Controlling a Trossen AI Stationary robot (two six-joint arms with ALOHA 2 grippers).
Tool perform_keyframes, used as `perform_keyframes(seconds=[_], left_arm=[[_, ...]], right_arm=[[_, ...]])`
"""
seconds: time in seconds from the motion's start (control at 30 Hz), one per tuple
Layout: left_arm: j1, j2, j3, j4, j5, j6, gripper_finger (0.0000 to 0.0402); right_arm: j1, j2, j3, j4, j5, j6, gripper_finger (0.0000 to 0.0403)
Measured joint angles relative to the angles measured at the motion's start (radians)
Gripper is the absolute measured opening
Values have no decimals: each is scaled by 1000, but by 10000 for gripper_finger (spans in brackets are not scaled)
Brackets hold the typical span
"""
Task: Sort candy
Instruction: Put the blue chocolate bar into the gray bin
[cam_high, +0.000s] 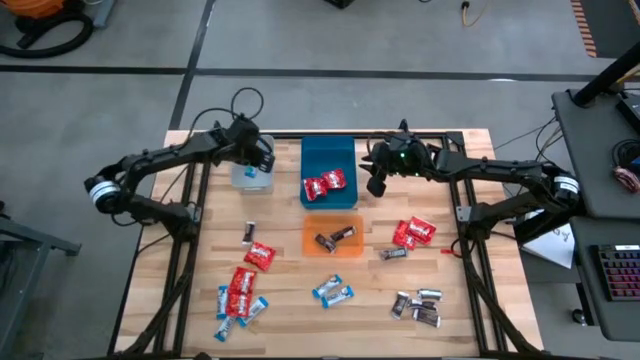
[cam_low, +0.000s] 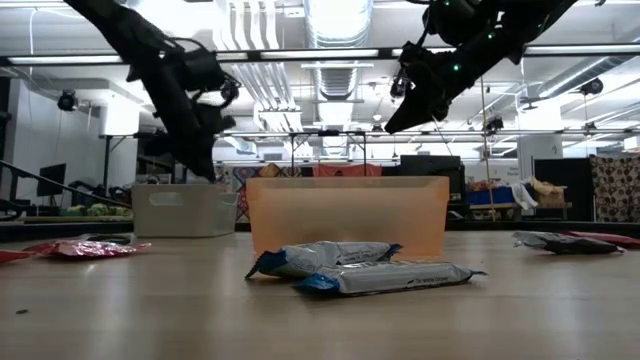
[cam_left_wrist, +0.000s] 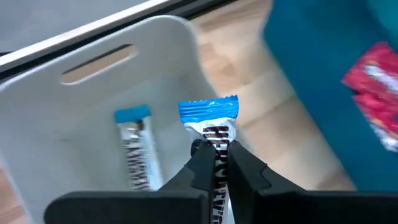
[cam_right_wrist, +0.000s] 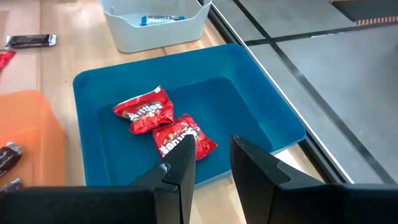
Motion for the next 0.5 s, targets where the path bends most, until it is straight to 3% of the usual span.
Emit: perform_keyframes(seconds=[0.2,0.5], left_arm=[[-1,41,8,-5,-100,0,22],[-1,40,8,-9,-116,40,72]], right_arm=[[0,-1,13,-26,0,0,93],[0,-7,37,-34,0,20,93]])
